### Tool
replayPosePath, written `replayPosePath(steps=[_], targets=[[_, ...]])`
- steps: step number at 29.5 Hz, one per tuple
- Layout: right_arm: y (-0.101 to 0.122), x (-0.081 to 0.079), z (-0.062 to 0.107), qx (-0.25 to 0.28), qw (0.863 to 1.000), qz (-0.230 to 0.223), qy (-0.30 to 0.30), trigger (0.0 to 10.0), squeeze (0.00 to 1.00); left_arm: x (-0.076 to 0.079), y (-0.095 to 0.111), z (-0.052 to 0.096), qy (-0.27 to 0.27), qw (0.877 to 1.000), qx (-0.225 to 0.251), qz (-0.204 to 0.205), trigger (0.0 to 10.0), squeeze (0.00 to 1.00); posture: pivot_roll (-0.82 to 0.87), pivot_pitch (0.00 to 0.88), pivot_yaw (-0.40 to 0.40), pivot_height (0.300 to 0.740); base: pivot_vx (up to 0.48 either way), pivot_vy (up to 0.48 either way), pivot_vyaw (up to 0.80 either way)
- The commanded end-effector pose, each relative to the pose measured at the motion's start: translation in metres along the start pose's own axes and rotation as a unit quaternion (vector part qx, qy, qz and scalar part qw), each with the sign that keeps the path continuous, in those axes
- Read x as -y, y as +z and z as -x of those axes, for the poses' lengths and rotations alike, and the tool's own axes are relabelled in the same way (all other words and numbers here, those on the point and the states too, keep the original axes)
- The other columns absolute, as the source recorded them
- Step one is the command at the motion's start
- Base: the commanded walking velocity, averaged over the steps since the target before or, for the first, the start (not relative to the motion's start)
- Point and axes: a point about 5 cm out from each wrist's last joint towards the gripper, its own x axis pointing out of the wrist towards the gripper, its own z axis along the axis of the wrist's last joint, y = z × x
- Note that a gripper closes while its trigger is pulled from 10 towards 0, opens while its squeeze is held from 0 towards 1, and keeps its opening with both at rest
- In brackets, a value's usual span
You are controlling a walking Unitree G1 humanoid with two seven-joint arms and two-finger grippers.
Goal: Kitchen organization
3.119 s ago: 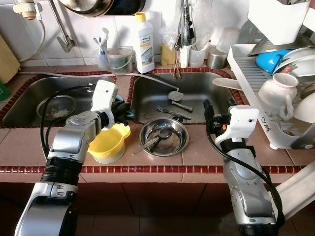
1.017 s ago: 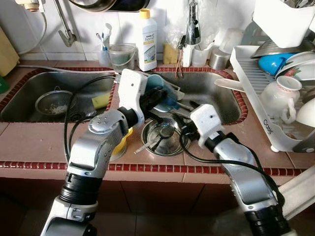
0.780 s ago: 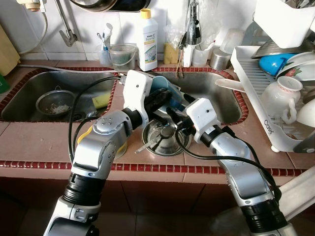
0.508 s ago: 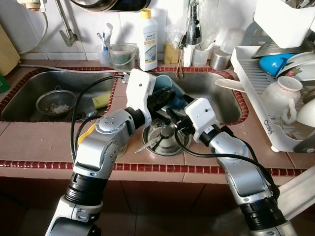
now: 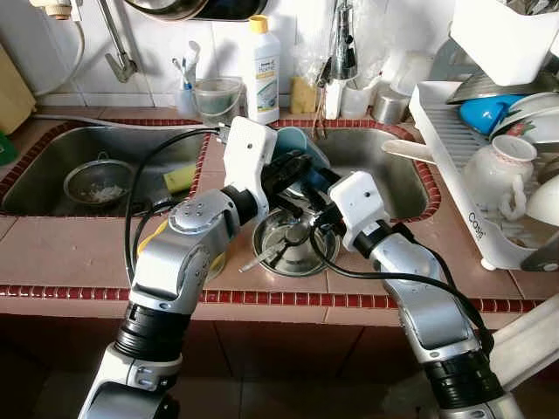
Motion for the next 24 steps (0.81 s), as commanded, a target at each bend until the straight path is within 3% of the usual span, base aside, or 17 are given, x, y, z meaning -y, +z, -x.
replayPosePath(steps=[1, 12, 13, 15, 16, 22, 23, 24], targets=[[0.0023, 0.0034, -0.0018, 0.005, 1.000, 0.001, -0.008, 0.0, 0.00, 0.0043, 0.0075, -0.0008, -0.012, 1.000, 0.008, -0.016, 10.0, 0.00, -0.14, 0.079, 0.048, 0.740, 0.000, 0.000, 0.00], [0.0018, 0.0053, -0.0005, 0.009, 1.000, 0.006, -0.018, 0.0, 0.00, 0.0045, 0.0067, 0.0020, -0.029, 0.999, 0.016, -0.012, 10.0, 0.00, -0.14, 0.071, 0.047, 0.740, 0.000, 0.000, 0.00], [0.0019, 0.0052, -0.0004, 0.010, 1.000, 0.006, -0.018, 0.0, 0.00, 0.0038, 0.0055, 0.0028, -0.024, 1.000, 0.011, -0.006, 10.0, 0.38, -0.14, 0.070, 0.047, 0.740, 0.000, 0.000, 0.00], [0.0017, 0.0054, -0.0002, 0.009, 1.000, 0.009, -0.019, 0.0, 0.00, 0.0026, 0.0050, 0.0022, -0.014, 1.000, 0.006, -0.012, 10.0, 0.37, -0.14, 0.067, 0.047, 0.740, 0.000, 0.000, 0.00], [0.0016, 0.0059, 0.0001, 0.009, 1.000, 0.008, -0.023, 0.0, 0.00, 0.0040, 0.0058, 0.0024, -0.025, 1.000, 0.015, -0.011, 10.0, 0.98, -0.14, 0.067, 0.047, 0.740, 0.000, 0.000, 0.00], [0.0000, 0.0078, 0.0009, 0.006, 0.999, 0.013, -0.030, 0.0, 0.00, 0.0026, 0.0058, 0.0029, -0.026, 1.000, 0.016, 0.007, 10.0, 1.00, -0.14, 0.059, 0.046, 0.740, 0.000, 0.000, 0.00], [-0.0006, 0.0083, 0.0010, 0.004, 0.999, 0.012, -0.032, 2.5, 0.00, 0.0027, 0.0061, 0.0031, -0.028, 0.999, 0.018, 0.007, 10.0, 1.00, -0.14, 0.056, 0.046, 0.740, 0.000, 0.000, 0.00], [-0.0006, 0.0083, 0.0010, 0.004, 0.999, 0.012, -0.032, 2.5, 0.00, 0.0027, 0.0061, 0.0031, -0.028, 0.999, 0.018, 0.007, 10.0, 1.00, -0.14, 0.056, 0.046, 0.740, 0.000, 0.000, 0.00]])
